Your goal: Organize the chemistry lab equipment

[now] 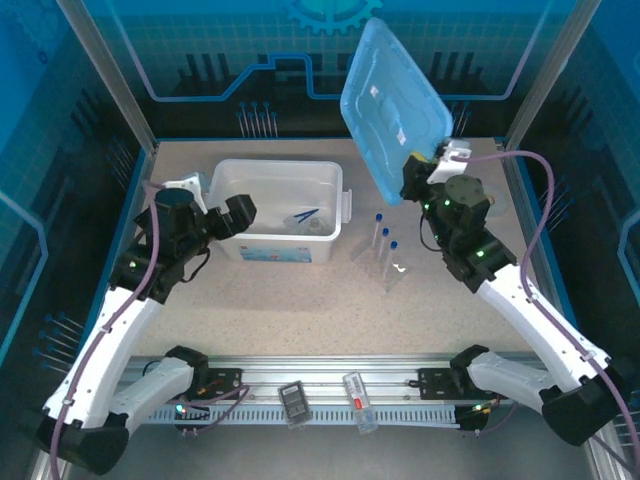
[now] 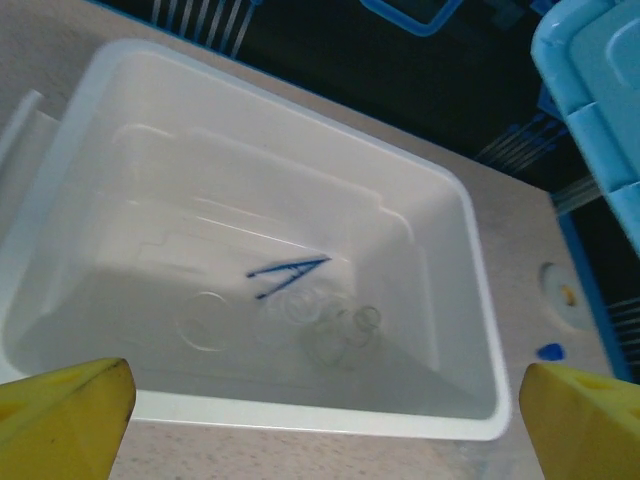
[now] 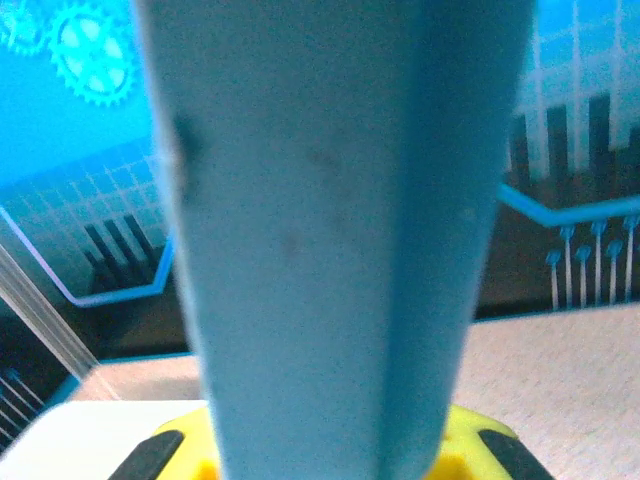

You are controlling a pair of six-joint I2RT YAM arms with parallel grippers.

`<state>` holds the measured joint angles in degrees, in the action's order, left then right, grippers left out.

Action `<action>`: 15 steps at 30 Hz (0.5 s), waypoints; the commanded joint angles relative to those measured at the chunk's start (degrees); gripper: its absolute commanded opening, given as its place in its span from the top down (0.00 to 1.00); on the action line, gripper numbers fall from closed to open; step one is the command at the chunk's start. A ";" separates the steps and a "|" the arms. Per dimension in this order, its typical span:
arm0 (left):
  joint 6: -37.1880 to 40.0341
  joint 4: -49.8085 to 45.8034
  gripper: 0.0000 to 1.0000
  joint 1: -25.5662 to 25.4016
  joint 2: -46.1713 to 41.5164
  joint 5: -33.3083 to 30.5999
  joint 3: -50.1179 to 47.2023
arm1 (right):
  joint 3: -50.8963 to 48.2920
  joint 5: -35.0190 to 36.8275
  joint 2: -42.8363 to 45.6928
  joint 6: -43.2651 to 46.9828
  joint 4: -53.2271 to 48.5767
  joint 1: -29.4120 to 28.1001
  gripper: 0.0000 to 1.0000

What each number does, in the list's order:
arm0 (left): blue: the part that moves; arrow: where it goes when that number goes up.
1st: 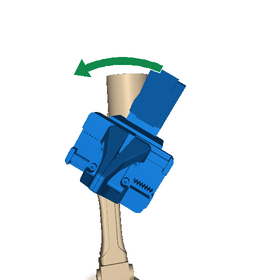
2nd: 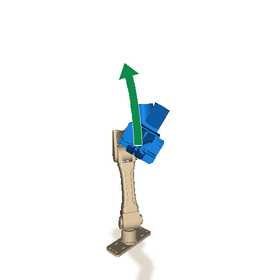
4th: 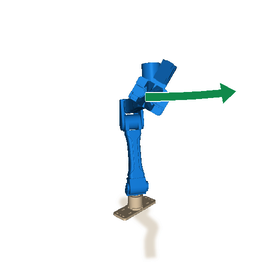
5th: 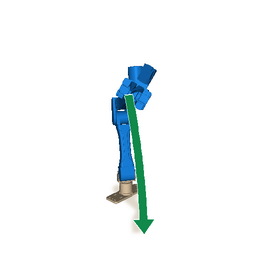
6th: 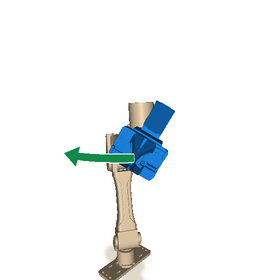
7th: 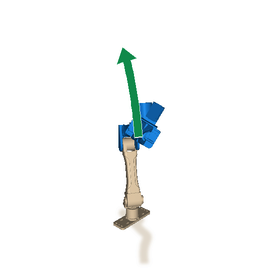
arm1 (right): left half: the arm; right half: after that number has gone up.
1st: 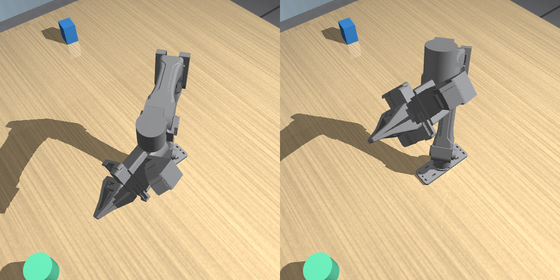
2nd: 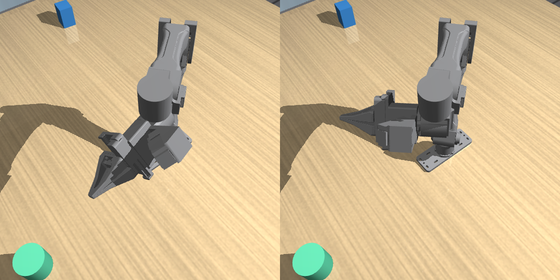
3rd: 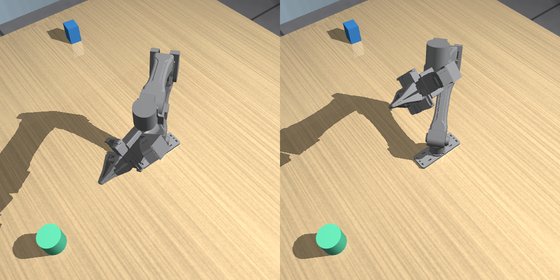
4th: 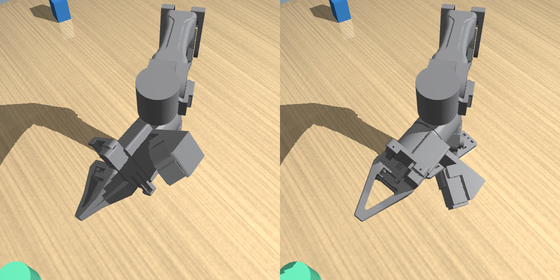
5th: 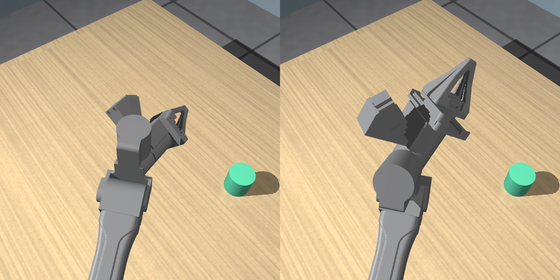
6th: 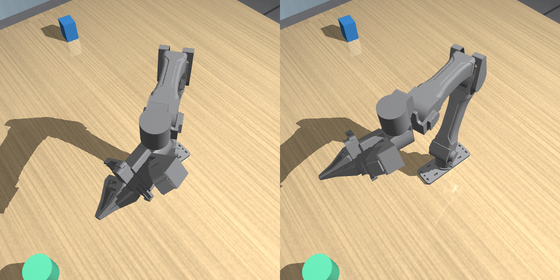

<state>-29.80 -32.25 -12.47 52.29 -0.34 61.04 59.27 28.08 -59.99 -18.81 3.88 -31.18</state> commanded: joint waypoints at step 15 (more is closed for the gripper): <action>-32.46 31.87 0.06 19.10 5.17 41.75 -5.75 | 6.30 25.50 -18.82 56.98 30.64 -26.32 0.98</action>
<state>-54.37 -9.23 5.23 57.17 34.85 56.34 63.13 48.45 -77.76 27.88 23.88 -56.14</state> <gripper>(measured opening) 0.938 0.150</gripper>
